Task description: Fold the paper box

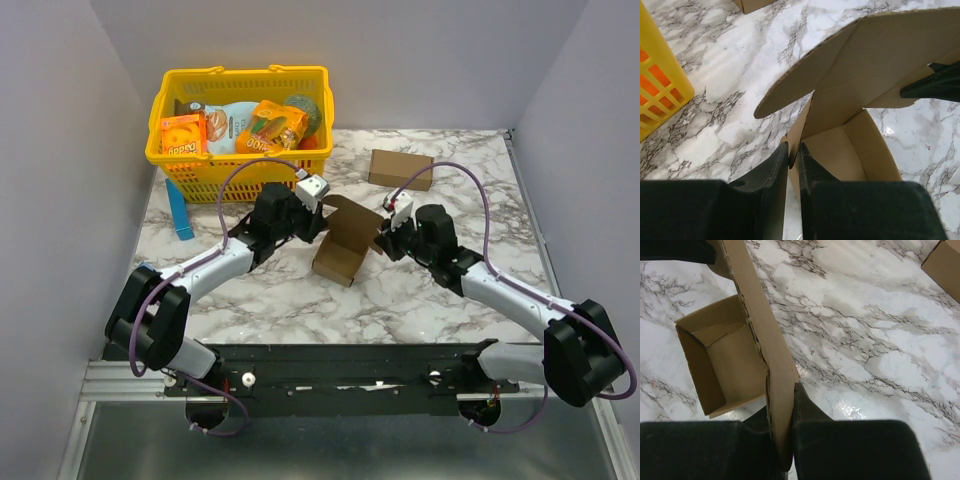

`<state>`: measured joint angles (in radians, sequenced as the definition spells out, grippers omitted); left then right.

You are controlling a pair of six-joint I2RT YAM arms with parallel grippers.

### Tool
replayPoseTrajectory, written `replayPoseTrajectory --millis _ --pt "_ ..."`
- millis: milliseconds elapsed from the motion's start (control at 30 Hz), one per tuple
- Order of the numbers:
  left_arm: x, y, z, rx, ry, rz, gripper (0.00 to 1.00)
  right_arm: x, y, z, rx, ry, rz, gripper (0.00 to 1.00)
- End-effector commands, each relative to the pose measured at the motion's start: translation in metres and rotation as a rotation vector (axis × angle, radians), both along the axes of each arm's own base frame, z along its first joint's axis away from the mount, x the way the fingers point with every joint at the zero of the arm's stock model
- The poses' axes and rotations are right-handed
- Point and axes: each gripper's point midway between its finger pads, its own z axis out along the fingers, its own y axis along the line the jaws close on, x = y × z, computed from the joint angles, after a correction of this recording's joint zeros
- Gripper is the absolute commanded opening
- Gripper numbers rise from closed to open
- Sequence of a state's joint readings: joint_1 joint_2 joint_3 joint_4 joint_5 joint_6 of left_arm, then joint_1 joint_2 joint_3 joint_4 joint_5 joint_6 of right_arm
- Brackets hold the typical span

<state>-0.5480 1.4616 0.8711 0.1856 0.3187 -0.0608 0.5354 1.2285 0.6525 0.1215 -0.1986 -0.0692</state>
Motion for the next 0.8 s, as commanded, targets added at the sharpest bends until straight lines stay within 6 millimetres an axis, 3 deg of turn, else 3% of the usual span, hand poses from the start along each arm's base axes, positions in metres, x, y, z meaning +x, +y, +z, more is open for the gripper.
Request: replayPoseTrajectory --millis 0,167,267,467,533,767 --pt "-0.004 -0.011 0.005 -0.03 -0.021 -0.029 0.21 0.005 -0.001 0.005 -0.033 -0.007 0.003 0.12" --pt "-0.008 -0.017 -0.003 -0.001 -0.009 -0.014 0.04 0.013 -0.008 0.008 -0.065 -0.028 -0.063 0.07" --pt "-0.011 -0.015 -0.011 0.027 -0.02 0.049 0.0 0.02 -0.012 0.013 -0.084 -0.043 -0.122 0.01" --pt "-0.017 -0.021 -0.019 0.032 -0.057 0.18 0.0 0.034 -0.017 0.012 -0.103 -0.056 -0.298 0.01" --pt "-0.027 -0.033 -0.022 0.026 -0.055 0.19 0.0 0.037 -0.022 0.009 -0.079 -0.037 -0.401 0.01" --pt "-0.028 -0.04 -0.025 0.01 -0.071 0.333 0.0 0.034 -0.018 0.007 -0.028 -0.033 -0.495 0.01"
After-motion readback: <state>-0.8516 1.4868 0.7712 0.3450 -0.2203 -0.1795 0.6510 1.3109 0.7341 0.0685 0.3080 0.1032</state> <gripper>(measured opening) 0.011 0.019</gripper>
